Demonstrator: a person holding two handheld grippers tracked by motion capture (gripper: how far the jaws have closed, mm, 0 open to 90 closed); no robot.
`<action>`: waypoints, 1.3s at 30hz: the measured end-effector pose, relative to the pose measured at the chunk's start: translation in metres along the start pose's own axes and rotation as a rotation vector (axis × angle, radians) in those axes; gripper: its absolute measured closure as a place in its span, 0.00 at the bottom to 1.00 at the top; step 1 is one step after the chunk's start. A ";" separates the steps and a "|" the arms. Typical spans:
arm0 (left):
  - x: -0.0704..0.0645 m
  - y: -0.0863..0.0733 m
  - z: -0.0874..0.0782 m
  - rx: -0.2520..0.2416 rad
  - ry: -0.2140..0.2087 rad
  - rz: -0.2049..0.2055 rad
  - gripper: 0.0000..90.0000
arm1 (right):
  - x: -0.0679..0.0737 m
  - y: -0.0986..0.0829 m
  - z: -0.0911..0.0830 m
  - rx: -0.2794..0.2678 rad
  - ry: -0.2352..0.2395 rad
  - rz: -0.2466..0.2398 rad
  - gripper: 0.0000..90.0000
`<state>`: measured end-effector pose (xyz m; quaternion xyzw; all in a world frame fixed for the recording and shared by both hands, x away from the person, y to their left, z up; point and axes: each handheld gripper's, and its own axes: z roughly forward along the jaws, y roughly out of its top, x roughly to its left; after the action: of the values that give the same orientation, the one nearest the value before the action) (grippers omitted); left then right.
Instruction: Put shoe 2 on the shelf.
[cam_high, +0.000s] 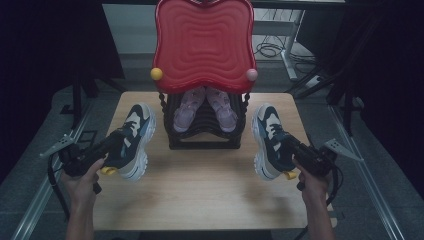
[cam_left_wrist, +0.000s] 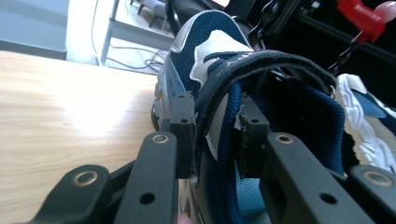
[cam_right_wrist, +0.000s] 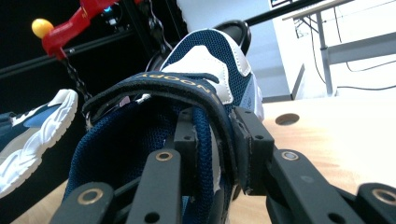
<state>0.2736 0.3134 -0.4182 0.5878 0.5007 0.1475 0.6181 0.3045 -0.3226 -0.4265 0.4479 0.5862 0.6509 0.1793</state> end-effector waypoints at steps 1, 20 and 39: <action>0.000 0.002 0.001 -0.003 -0.010 -0.005 0.81 | 0.000 0.003 0.001 -0.006 0.002 0.001 0.81; -0.004 0.040 0.014 -0.071 -0.004 0.024 0.81 | 0.006 0.047 0.011 -0.074 0.027 0.006 0.81; -0.006 0.071 0.019 -0.137 -0.016 0.015 0.81 | 0.008 0.085 0.023 -0.121 0.028 -0.013 0.81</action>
<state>0.3150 0.3165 -0.3570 0.5491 0.4801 0.1813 0.6596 0.3433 -0.3234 -0.3465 0.4232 0.5510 0.6902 0.2020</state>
